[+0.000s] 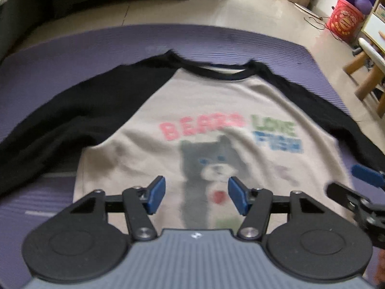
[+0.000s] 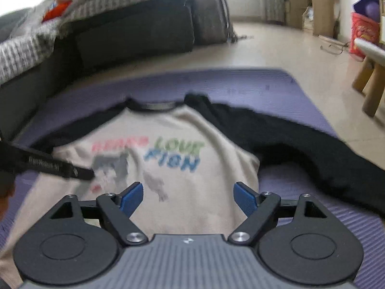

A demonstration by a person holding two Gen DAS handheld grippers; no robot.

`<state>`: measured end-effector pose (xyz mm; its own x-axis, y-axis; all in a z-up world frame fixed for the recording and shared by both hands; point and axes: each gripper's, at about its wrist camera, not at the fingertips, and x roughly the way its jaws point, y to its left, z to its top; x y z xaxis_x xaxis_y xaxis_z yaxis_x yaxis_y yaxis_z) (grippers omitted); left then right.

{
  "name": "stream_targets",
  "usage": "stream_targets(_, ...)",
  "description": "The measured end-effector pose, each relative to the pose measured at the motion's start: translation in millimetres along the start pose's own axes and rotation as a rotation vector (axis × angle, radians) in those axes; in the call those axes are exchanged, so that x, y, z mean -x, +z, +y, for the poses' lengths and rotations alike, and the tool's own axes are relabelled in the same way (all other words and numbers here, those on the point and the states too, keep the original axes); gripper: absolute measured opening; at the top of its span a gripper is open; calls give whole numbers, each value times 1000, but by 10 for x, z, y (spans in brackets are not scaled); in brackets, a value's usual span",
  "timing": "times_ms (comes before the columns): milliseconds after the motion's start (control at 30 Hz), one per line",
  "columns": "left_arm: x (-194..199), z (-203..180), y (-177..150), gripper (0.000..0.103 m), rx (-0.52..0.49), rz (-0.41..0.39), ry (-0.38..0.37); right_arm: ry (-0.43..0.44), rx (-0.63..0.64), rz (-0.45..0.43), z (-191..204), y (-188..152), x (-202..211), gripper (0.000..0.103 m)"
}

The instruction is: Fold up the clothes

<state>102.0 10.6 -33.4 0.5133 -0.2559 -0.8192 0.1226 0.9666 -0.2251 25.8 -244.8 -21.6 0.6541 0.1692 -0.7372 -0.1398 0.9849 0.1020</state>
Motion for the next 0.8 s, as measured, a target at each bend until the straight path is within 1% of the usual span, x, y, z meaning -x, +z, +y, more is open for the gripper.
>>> stream_targets(33, 12, 60, -18, 58, -1, -30, -22, -1, -2, 15, -23, -16, -38, 83)
stream_targets(67, 22, 106, -42, 58, -23, -39, -14, -3, -3, 31, -47, -33, -75, 83)
stream_targets(133, 54, 192, -105, 56, -92, -55, 35, -3, -3, 39, -85, -53, -104, 83)
stream_targets(167, 75, 235, -146, 57, -126, -62, 74, -6, 7, 38, -86, -53, -115, 83)
stream_targets(200, 104, 288, -179, 55, -148, -69, 92, -8, 17, 37, -85, -51, -127, 83)
stream_targets(233, 129, 337, -194, 52, -153, -73, 87, -11, 22, 37, -82, -56, -143, 83)
stream_targets(267, 145, 364, -194, 54, -157, -70, 120, -19, 48, 36, -57, -72, -156, 83)
stream_targets(300, 149, 392, -187, 66, -152, -68, 156, -28, 73, 35, -32, -89, -171, 83)
stream_targets(367, 159, 503, -173, 66, -113, -75, 197, -42, 112, 35, 6, -112, -185, 83)
stream_targets(400, 184, 557, -166, 74, -78, -69, 214, -49, 135, 34, 32, -121, -182, 83)
stream_targets(433, 214, 581, -163, 71, -51, -57, 219, -55, 159, 33, 59, -130, -180, 83)
stream_targets(500, 274, 542, -166, 62, -53, -67, 214, -58, 173, 20, 93, -102, -137, 83)
stream_targets(567, 330, 435, -175, 62, -90, -93, 193, -75, 181, -5, 109, -86, -108, 83)
stream_targets(667, 376, 148, -200, 62, -192, -141, 115, -118, 173, -24, 102, -81, -114, 83)
stream_targets(733, 313, -24, -209, 63, -242, -140, 64, -117, 145, -9, 78, -95, -138, 83)
stream_targets(767, 268, -71, -217, 63, -252, -129, 57, -104, 140, 2, 71, -106, -147, 83)
stream_targets(800, 215, -68, -235, 63, -254, -115, 71, -99, 146, 7, 72, -118, -162, 83)
